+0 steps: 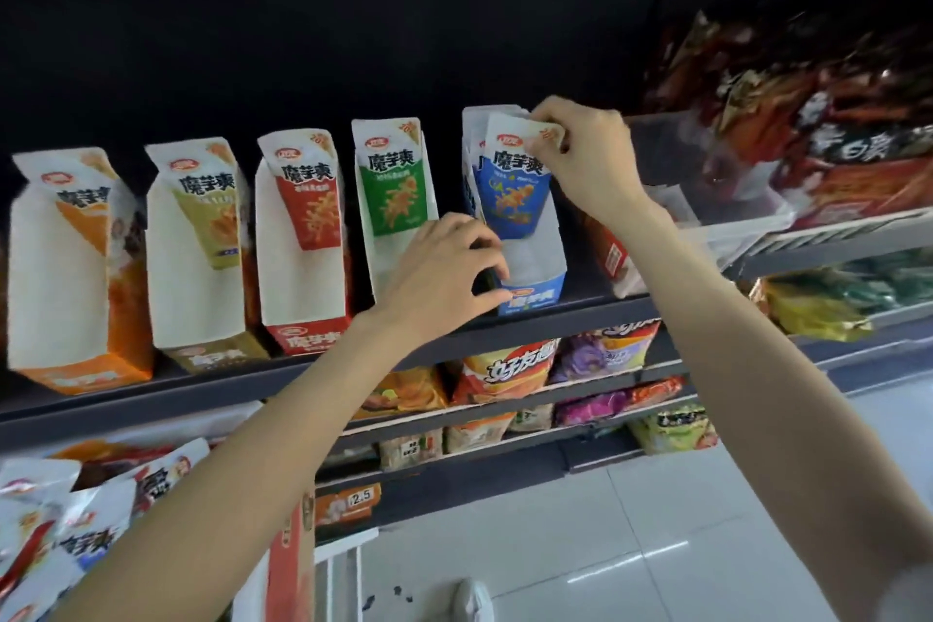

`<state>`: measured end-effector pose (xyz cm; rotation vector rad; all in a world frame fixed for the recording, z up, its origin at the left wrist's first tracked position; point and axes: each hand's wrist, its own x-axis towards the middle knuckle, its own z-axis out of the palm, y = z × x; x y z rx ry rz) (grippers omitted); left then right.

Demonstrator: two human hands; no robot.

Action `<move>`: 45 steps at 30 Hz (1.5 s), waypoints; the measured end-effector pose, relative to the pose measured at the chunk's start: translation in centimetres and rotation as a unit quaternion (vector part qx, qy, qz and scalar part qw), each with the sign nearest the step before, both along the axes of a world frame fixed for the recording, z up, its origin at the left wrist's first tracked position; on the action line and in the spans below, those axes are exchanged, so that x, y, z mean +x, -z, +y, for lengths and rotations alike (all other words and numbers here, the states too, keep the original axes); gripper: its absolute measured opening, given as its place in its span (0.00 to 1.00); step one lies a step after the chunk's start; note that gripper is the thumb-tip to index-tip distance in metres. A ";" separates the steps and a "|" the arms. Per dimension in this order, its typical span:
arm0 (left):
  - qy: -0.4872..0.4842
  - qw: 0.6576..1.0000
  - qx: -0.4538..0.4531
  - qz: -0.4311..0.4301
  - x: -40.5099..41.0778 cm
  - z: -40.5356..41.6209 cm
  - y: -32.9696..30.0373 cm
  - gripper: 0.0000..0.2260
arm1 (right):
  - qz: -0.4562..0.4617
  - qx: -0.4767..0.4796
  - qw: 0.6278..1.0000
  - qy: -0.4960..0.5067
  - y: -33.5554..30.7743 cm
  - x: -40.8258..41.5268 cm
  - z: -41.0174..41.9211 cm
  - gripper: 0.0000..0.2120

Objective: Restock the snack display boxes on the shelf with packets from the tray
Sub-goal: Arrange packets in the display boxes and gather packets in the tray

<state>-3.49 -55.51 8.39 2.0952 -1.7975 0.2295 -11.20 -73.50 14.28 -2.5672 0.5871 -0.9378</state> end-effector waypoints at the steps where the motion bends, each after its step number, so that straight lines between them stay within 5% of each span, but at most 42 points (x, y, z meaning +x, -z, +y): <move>1: 0.000 1.000 -0.003 0.004 0.1 -0.1 0.1 0.08 | 0.010 -0.014 1.000 0.005 0.3 0.7 -0.4 0.09; 6: 0.005 1.000 -0.015 0.013 0.2 -0.2 0.4 0.08 | 0.014 -0.020 0.998 0.062 1.8 2.7 -1.6 0.11; 10: 0.005 0.999 -0.040 0.034 0.0 -0.1 0.2 0.08 | -0.097 0.039 0.989 0.100 2.6 1.7 -0.4 0.11; 18: -0.054 0.948 -0.293 0.113 -0.6 4.9 -2.0 0.09 | -0.223 0.131 0.966 0.002 3.4 -3.1 10.9 0.06; 24: -0.114 0.890 -0.384 0.216 -1.6 14.4 -0.6 0.07 | -0.118 0.182 0.967 -0.132 7.2 -3.9 20.7 0.09; 31: -0.271 0.941 -0.127 0.159 -0.7 29.0 5.9 0.09 | 0.100 0.142 0.940 -0.294 12.3 -1.4 29.7 0.08; 37: -0.418 0.896 0.073 0.132 -0.6 37.8 9.7 0.18 | 0.213 0.103 0.913 -0.333 14.5 1.4 35.8 0.11; 41: -0.481 0.857 0.064 0.172 -1.5 40.3 11.2 0.27 | 0.311 0.026 0.888 -0.337 15.5 2.3 39.6 0.20; 45: -0.486 0.845 0.026 0.220 -2.0 40.7 11.8 0.24 | 0.343 -0.049 0.894 -0.284 16.3 1.9 43.1 0.20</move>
